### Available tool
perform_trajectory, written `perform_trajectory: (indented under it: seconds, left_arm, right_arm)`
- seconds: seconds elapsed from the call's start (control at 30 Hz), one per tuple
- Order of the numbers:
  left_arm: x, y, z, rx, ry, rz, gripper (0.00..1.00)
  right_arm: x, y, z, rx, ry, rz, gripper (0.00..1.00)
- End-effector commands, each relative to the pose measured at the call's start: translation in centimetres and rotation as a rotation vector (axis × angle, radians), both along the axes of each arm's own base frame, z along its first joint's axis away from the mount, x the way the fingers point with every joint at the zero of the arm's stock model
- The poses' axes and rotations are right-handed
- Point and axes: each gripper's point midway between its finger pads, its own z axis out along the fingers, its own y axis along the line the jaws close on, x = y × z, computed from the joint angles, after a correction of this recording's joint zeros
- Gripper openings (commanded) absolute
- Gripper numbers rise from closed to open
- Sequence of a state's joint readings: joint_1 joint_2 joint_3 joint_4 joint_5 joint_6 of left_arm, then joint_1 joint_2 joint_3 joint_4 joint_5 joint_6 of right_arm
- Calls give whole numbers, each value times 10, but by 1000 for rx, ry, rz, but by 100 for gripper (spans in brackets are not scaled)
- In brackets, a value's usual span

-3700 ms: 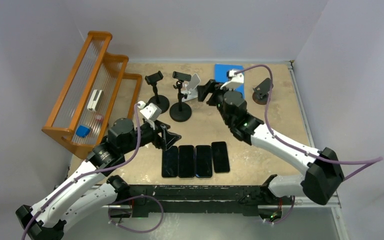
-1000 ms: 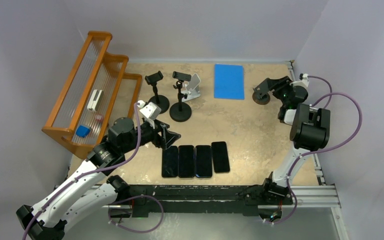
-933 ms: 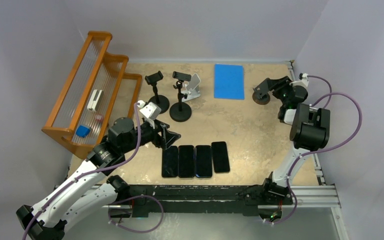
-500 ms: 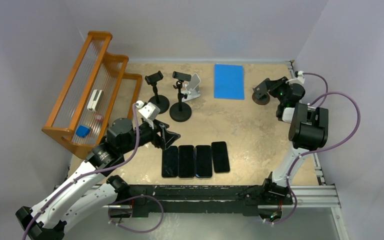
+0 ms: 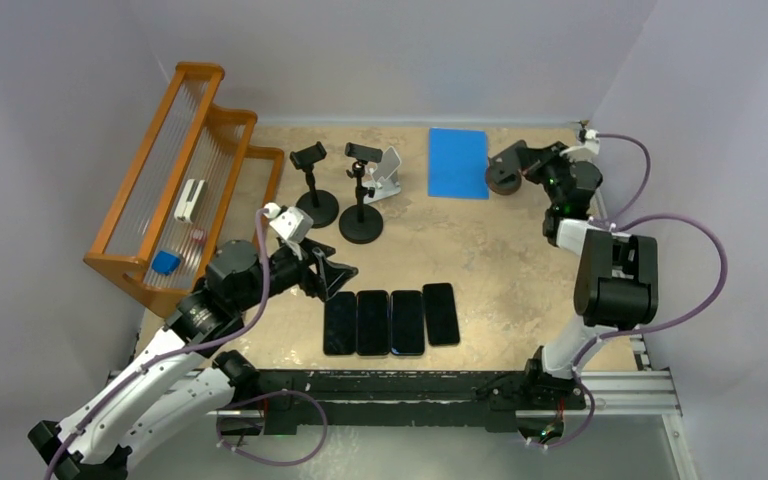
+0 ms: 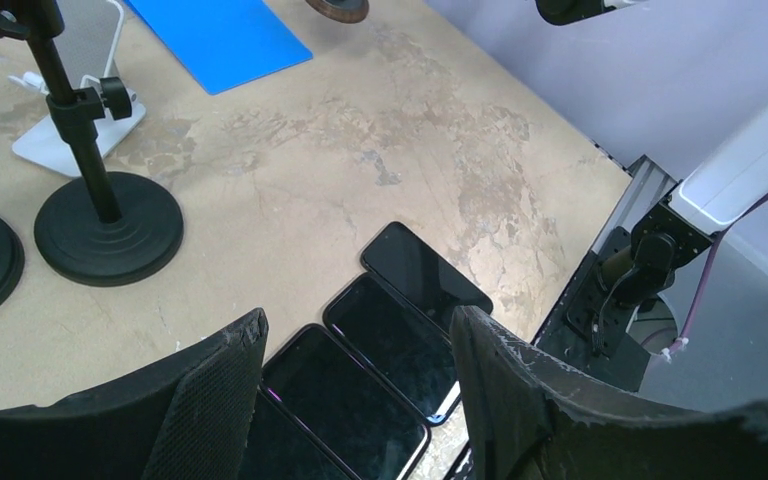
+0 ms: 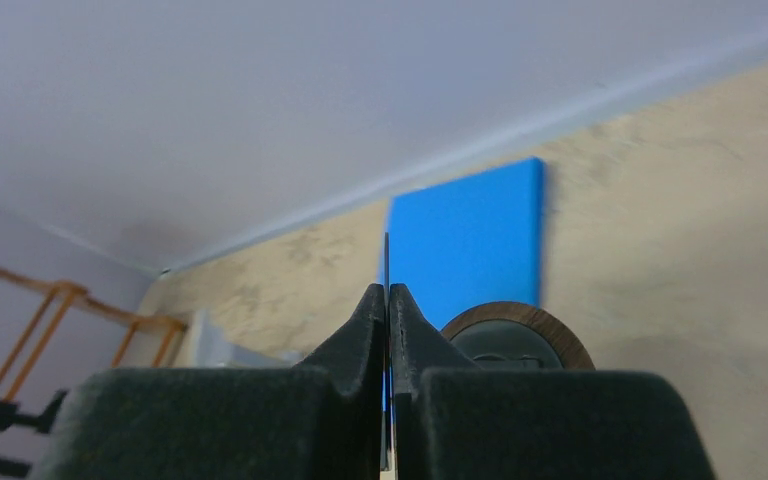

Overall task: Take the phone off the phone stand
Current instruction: Pick up the phone stand at the center of the board, then place the phone stand at the center of the board.

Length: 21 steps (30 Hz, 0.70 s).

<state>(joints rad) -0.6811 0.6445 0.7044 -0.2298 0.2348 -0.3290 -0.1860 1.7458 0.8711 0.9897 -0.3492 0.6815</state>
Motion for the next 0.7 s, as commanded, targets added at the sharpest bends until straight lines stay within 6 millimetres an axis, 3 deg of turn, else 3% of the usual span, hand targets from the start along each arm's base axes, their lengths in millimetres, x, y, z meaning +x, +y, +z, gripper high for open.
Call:
perform_trajectory:
  seconds: [0.0, 0.3, 0.47, 0.67]
  left_arm:
    - [2, 7, 24, -46, -70, 33, 65]
    - [4, 27, 41, -96, -129, 135, 65]
    - [7, 36, 43, -109, -142, 185, 65]
    - [9, 35, 40, -99, -131, 190, 65]
  right_arm:
    - [-9, 44, 77, -30, -209, 81, 0]
    - [-30, 141, 82, -62, -210, 285, 0]
    - [-42, 185, 68, -78, -181, 397, 0]
    - [-44, 222, 41, -105, -122, 477, 0]
